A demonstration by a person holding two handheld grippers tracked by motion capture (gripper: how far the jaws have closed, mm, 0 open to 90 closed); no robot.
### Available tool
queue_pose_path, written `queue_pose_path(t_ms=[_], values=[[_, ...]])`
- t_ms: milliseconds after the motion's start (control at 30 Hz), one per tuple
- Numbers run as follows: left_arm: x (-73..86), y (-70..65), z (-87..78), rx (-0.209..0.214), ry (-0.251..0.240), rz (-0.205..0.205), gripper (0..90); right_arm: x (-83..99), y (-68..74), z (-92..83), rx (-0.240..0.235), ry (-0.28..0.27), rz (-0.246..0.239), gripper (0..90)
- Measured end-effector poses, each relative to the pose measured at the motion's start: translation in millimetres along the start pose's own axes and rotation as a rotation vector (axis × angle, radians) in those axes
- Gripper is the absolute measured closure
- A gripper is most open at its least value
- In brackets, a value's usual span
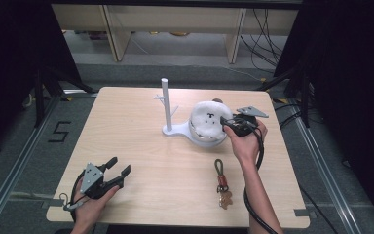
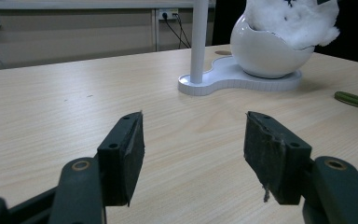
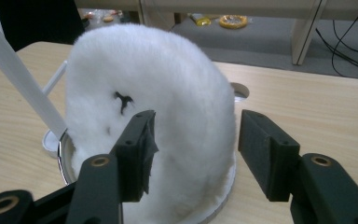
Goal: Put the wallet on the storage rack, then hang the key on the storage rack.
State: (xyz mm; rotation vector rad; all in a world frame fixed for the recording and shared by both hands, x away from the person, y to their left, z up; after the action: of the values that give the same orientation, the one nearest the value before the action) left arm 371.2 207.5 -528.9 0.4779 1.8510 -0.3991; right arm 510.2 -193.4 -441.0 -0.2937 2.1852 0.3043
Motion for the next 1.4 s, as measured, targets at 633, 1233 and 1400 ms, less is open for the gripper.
queue_pose_path(t_ms=[633,1233,1400], values=[[0.1,-2.1,3.4,0.006,0.006,0.003,37.6,18.1,-3.4,-38.6,-0.003,-0.005,0.036,43.0],[-0.9,-2.6,4.8,0.007,0.003,0.006,37.4,76.9,2.3,-59.2,-0.119,0.298,0.057,54.0],[-1.6,-6.4,5.7,0.009,0.01,0.007,37.3,88.8,3.9,-59.4,-0.136,0.403,0.058,57.2]])
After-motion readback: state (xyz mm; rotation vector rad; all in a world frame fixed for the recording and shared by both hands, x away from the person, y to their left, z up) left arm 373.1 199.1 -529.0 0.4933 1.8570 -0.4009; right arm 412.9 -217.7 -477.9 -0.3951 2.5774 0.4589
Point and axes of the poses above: each handheld gripper's, and its own axes: z roughly forward along the jaws, x roughly out of its underside, y roughly to its left, the point moved 5 cm from there along z, roughly forward along the jaws, and after that the axes turned 8 degrees about y, right-handed, at the moved point
